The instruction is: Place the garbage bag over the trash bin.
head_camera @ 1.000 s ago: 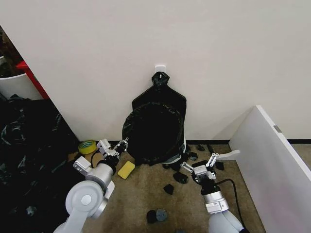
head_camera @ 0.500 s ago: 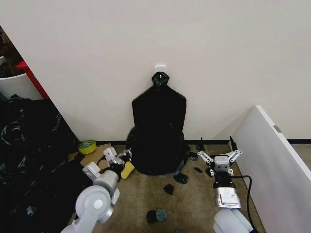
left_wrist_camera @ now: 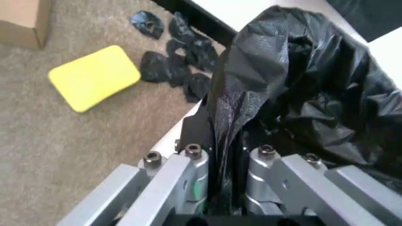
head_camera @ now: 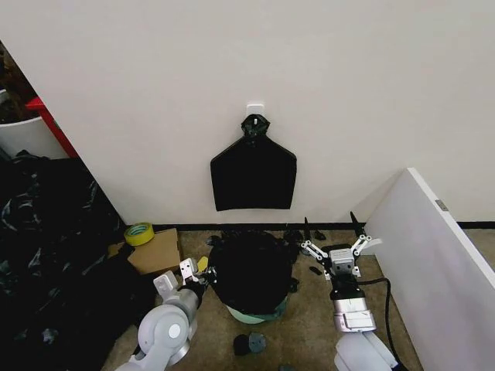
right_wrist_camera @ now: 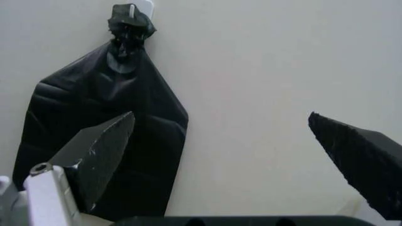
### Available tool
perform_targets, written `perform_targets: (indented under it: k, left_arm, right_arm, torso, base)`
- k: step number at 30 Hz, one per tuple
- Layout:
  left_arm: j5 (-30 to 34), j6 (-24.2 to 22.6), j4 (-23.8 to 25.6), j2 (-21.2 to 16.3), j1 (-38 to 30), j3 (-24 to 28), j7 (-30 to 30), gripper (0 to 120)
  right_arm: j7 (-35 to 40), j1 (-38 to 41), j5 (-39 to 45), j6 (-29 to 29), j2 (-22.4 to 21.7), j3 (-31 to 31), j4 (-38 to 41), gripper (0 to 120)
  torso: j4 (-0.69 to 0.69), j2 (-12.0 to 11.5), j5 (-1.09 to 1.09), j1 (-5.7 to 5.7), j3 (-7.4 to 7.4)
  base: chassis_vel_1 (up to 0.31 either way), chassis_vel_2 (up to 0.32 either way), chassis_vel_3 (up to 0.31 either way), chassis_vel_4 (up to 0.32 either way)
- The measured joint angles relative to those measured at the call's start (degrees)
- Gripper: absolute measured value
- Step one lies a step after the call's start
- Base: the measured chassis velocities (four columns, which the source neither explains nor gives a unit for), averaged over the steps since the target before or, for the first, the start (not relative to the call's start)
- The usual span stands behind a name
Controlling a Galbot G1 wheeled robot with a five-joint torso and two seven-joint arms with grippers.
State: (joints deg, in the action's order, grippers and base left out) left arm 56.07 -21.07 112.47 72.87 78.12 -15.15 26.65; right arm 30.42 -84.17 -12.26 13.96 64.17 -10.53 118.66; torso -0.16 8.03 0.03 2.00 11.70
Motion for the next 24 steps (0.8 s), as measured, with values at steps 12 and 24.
perform_targets:
  k: [12, 24]
  left_arm:
    - [-4.0, 0.9, 3.3, -0.9, 3.3, -1.0, 0.1, 52]
    - [-2.9, -5.8, 18.5, -4.0, 9.8, -3.4, 9.6, 96]
  right_arm:
    - [-0.4, -0.8, -0.8, 0.5, 0.4, 0.0, 0.7, 100]
    - [-0.9, -1.8, 0.2, 0.9, 0.3, -0.4, 2.1, 100]
  torso:
    - [0.00, 0.0, 0.00, 0.00, 0.00]
    - [0.01, 0.0, 0.01, 0.00, 0.00]
  base:
    - [0.000, 0.000, 0.000, 0.000]
    - [0.000, 0.000, 0.000, 0.000]
